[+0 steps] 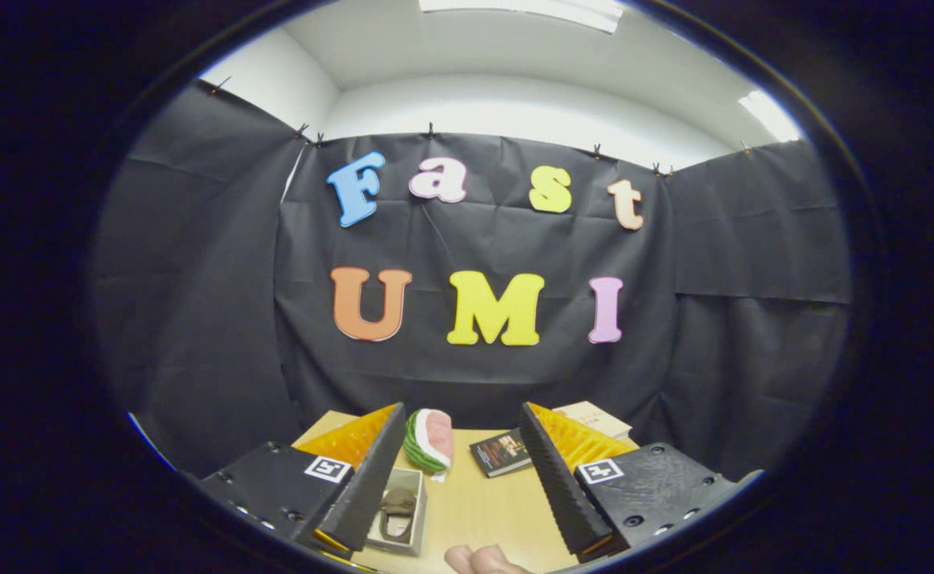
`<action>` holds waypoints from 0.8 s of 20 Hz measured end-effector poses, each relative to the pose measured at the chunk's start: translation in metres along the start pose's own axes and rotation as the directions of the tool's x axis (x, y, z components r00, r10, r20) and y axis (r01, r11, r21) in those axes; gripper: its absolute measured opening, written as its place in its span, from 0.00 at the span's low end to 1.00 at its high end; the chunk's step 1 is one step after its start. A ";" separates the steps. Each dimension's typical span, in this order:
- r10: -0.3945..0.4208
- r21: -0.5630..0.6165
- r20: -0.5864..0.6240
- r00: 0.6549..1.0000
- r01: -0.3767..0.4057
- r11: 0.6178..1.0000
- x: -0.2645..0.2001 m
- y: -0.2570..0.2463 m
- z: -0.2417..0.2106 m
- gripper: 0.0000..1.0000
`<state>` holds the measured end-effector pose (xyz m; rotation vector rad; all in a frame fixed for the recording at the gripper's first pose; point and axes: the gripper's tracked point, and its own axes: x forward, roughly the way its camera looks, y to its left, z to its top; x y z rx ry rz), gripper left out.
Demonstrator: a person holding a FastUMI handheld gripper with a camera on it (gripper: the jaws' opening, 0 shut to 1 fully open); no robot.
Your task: Open the storage box then place both shoes into the box .Put the left shoe in first, then the right shoe, with the right side of both shoes facing outward in a uniform manner.
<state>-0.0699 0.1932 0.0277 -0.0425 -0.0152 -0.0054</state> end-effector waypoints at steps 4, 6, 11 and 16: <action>0.024 0.050 0.021 0.999 -0.025 0.998 -0.007 -0.009 0.003 0.92; 0.033 0.062 0.055 0.998 -0.037 0.997 -0.011 -0.015 0.004 0.95; 0.038 0.039 0.078 0.996 -0.041 0.998 -0.018 -0.028 0.007 0.97; 0.032 0.064 0.065 0.997 -0.036 0.997 -0.009 -0.038 0.003 0.97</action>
